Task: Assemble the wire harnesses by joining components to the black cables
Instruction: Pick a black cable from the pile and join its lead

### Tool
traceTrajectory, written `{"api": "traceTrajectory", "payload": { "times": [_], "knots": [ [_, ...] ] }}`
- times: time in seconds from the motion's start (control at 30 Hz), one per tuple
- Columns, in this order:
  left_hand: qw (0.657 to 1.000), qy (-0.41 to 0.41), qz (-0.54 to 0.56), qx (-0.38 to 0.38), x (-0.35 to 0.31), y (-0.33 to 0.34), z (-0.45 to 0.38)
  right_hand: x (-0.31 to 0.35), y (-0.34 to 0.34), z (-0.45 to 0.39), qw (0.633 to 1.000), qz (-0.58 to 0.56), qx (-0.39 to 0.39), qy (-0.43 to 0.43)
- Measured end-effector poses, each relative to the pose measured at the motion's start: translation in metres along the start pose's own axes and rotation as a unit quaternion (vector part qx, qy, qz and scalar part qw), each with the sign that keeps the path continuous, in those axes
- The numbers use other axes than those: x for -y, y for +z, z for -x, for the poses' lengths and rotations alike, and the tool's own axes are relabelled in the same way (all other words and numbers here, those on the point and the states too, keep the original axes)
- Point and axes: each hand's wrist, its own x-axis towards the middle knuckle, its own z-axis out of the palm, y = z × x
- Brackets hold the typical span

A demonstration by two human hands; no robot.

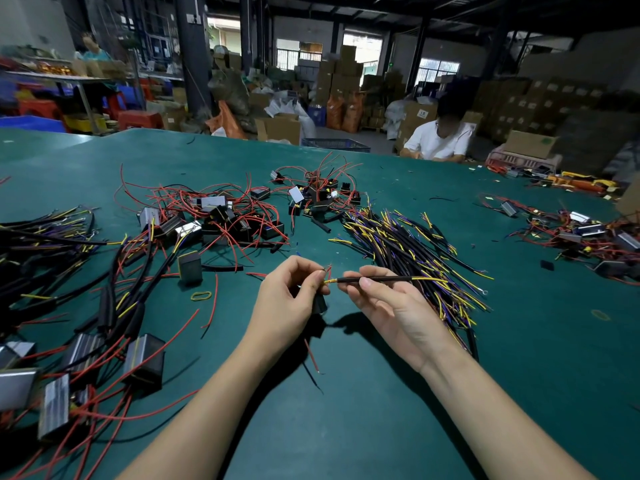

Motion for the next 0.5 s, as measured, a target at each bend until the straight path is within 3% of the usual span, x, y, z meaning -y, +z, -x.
{"api": "traceTrajectory", "payload": {
  "times": [0.17,0.33,0.5],
  "knots": [
    [1.0,0.003,0.004,-0.02,-0.002,0.0,0.001,0.0,-0.001,-0.002,0.999,0.032,-0.037,-0.007],
    [1.0,-0.001,-0.005,-0.017,-0.004,0.001,0.002,0.015,-0.007,-0.004,0.984,0.137,-0.098,-0.052],
    [1.0,-0.005,-0.004,-0.011,-0.003,0.001,0.002,0.02,-0.011,-0.008,0.961,0.244,-0.12,-0.041]
  ]
}}
